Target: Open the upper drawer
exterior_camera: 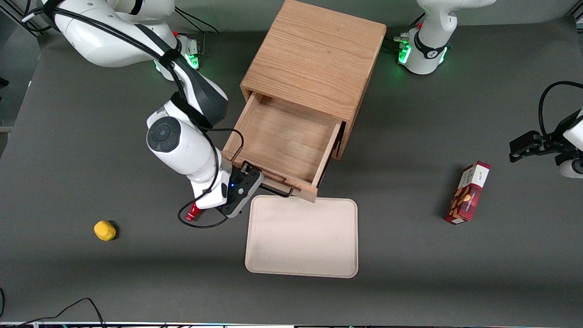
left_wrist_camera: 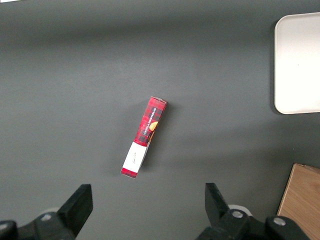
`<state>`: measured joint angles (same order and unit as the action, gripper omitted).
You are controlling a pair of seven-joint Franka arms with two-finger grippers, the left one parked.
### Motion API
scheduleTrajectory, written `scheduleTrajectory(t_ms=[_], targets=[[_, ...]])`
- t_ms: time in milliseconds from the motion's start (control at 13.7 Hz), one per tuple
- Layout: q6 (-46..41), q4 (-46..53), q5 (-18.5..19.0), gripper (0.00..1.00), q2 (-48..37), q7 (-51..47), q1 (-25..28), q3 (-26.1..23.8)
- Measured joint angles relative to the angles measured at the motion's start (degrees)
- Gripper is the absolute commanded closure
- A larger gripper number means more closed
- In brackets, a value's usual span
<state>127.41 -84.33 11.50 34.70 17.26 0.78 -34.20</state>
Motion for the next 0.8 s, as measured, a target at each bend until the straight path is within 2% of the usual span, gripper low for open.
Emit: scheduleTrajectory(t_ms=[802], targets=[[1.1,0.6,-2.3,0.00,0.2,0.3,0.0,2.1]])
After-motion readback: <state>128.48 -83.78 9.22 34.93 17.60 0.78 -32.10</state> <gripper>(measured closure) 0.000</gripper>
